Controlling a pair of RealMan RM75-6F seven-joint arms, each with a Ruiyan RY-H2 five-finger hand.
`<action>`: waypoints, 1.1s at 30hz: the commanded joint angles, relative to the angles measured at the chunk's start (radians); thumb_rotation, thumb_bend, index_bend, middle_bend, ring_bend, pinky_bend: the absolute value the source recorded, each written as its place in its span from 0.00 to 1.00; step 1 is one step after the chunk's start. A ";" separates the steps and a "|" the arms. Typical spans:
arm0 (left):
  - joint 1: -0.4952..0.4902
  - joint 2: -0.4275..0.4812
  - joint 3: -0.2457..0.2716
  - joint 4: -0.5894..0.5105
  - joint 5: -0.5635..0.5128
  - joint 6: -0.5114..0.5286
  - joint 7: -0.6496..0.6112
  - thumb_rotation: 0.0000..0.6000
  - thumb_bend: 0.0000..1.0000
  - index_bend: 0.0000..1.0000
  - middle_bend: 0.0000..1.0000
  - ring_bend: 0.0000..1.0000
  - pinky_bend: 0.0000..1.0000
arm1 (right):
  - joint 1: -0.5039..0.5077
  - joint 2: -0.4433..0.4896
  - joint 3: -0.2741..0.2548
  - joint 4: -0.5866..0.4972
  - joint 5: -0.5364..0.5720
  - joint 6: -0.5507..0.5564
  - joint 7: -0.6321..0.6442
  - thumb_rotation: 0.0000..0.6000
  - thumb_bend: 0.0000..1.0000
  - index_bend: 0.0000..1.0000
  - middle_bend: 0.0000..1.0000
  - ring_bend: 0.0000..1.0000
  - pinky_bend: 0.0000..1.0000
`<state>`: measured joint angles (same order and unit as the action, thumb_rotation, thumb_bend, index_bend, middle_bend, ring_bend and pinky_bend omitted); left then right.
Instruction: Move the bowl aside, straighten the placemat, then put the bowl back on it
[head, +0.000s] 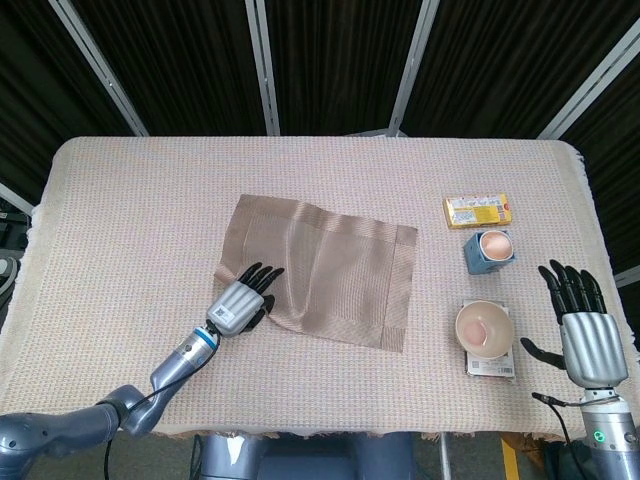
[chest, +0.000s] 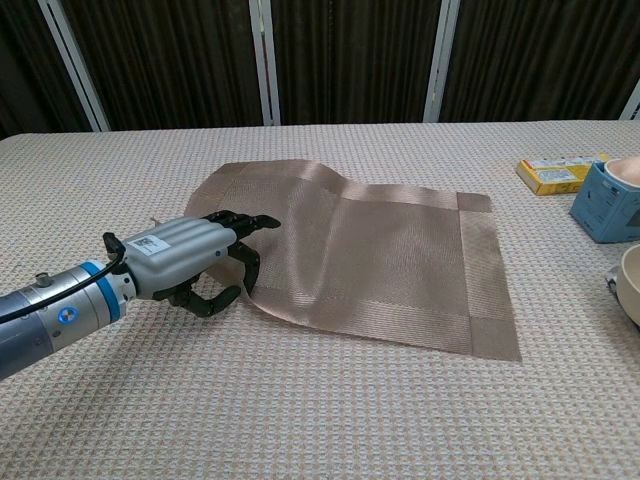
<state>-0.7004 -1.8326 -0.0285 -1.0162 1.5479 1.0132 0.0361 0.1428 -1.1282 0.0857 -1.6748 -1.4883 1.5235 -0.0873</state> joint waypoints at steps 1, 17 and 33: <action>0.012 0.019 0.009 -0.030 -0.003 0.007 0.009 1.00 0.53 0.63 0.00 0.00 0.00 | -0.001 0.000 0.000 -0.001 -0.001 -0.001 -0.001 1.00 0.00 0.00 0.00 0.00 0.00; 0.080 0.155 0.060 -0.412 -0.056 0.008 0.184 1.00 0.53 0.65 0.00 0.00 0.00 | -0.007 -0.005 0.002 -0.011 -0.016 0.003 -0.019 1.00 0.00 0.00 0.00 0.00 0.00; 0.109 0.201 0.118 -0.638 -0.099 -0.021 0.380 1.00 0.53 0.65 0.00 0.00 0.00 | -0.013 -0.002 0.005 -0.018 -0.026 0.006 -0.024 1.00 0.00 0.00 0.00 0.00 0.00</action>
<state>-0.5962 -1.6300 0.0852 -1.6457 1.4554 0.9942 0.4080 0.1301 -1.1306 0.0905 -1.6925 -1.5143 1.5299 -0.1115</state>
